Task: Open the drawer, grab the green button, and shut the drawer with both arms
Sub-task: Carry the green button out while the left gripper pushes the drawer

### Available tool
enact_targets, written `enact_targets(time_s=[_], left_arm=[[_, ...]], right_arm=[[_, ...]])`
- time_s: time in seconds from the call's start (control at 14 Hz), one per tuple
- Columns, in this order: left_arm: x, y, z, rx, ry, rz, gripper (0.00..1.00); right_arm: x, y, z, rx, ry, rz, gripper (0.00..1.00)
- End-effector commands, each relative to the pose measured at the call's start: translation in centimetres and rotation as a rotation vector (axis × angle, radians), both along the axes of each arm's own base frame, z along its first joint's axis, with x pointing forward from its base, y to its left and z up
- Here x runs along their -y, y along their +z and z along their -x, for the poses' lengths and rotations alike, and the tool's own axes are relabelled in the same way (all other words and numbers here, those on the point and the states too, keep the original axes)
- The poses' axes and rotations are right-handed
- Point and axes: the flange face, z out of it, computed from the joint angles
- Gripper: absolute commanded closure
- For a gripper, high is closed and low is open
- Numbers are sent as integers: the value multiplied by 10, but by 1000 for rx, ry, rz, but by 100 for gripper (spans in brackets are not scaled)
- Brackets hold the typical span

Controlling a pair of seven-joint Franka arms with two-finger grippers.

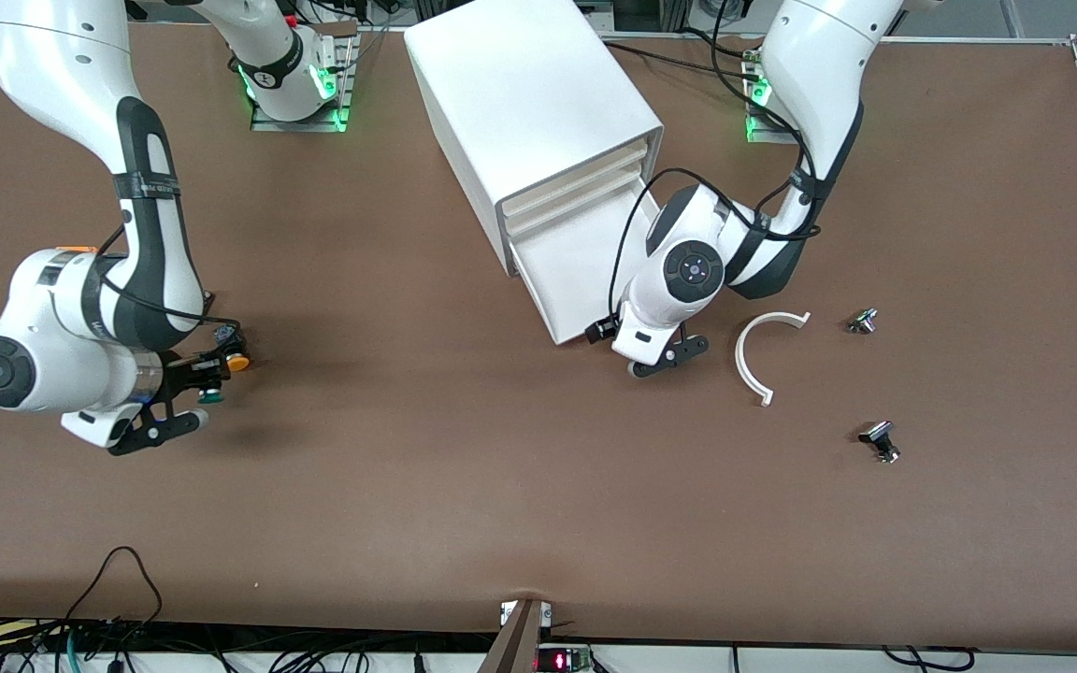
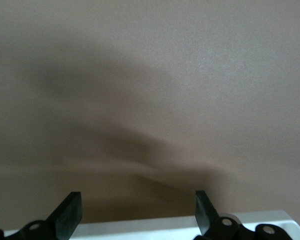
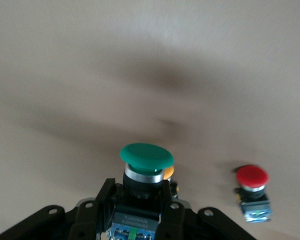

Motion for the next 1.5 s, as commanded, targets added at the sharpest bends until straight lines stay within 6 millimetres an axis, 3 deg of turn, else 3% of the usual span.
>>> enact_targets(time_s=[0.0,0.21,0.29,0.36,0.57,0.79,0.86,0.93,1.0,1.21,1.43], left_arm=[[9,-7,11,14,-15,-30,1],[12,-13,24,-1,-29,-44,1],[19,-11,32,-4,-29,-47,1],[27,-9,39,-5,-27,-52,1],[47,-7,59,-11,-25,-61,1],[66,-13,83,-26,-35,-79,1],[70,-16,92,-34,-39,-88,1],[76,-17,102,-39,-51,-94,1],[78,-17,108,-42,-52,-99,1],[84,-14,123,-44,-62,-105,1],[90,-10,136,-45,-65,-112,1]], right_arm=[[-4,5,55,-8,-72,-38,100],[-23,-24,116,36,-125,-41,100],[-36,-35,134,41,-115,-41,100],[-36,-42,146,50,-130,-37,100],[-41,-64,172,50,-130,-31,98],[-38,-76,174,63,-134,-20,85],[-36,-81,173,70,-135,-12,59],[-36,-86,173,75,-137,-8,9],[-36,-83,171,79,-138,-10,1],[-39,-46,152,154,-138,-36,1],[-46,4,127,173,-132,-55,1]])
